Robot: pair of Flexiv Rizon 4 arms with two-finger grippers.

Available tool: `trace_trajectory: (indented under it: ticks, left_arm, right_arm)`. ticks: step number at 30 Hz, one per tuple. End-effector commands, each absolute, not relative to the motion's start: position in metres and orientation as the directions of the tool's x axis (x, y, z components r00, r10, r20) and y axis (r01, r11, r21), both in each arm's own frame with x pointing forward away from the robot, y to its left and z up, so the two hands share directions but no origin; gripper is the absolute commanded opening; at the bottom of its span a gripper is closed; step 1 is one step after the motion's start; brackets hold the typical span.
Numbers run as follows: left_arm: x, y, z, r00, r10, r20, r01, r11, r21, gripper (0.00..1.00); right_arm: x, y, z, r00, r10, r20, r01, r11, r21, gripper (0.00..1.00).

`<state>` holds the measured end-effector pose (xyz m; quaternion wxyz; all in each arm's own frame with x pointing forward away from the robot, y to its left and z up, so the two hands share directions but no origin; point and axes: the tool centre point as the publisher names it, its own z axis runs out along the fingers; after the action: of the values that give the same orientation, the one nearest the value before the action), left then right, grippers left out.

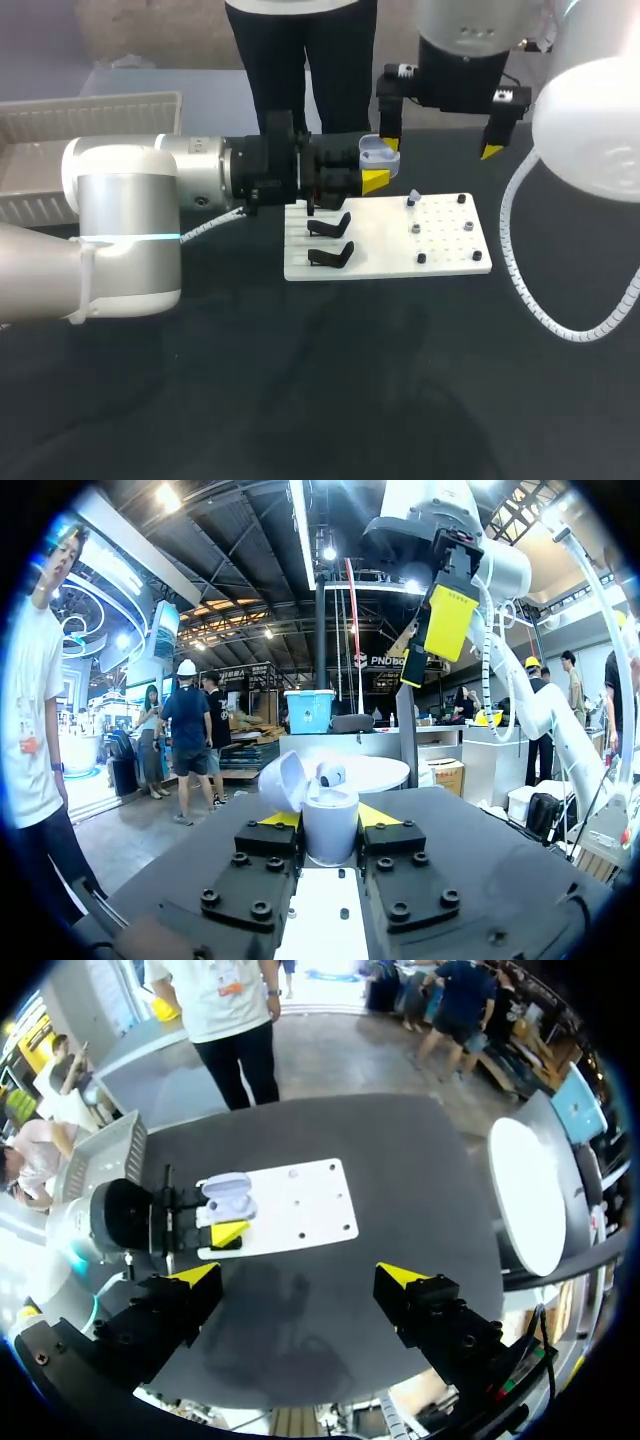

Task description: Pick up each earbud case from the left stands, insert the matching earbuds, close the lid, and place the case in the box.

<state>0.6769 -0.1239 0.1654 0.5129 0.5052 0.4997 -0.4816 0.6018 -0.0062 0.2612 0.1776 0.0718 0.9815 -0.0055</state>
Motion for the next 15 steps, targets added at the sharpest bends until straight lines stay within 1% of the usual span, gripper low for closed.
trace_trajectory:
  ticks: [1, 6, 15]
  left_arm:
    - [0.676, -0.124, 0.164, 0.041, 0.006, -0.999, 0.999, 0.031, 0.041, 0.00]
    - [0.676, -0.124, 0.164, 0.041, 0.006, -0.999, 0.999, 0.031, 0.041, 0.00]
    - [0.676, -0.124, 0.164, 0.041, 0.006, -0.999, 0.999, 0.031, 0.041, 0.00]
  right_arm:
    - [0.614, -0.024, 0.259, -0.913, 0.158, -0.376, 0.138, 0.987, 0.078, 1.00]
    - [0.638, -0.043, 0.259, -0.899, 0.201, -0.390, 0.154, 0.977, 0.147, 1.00]
    - [0.691, -0.058, 0.236, -0.905, 0.190, -0.381, 0.145, 0.979, 0.144, 1.00]
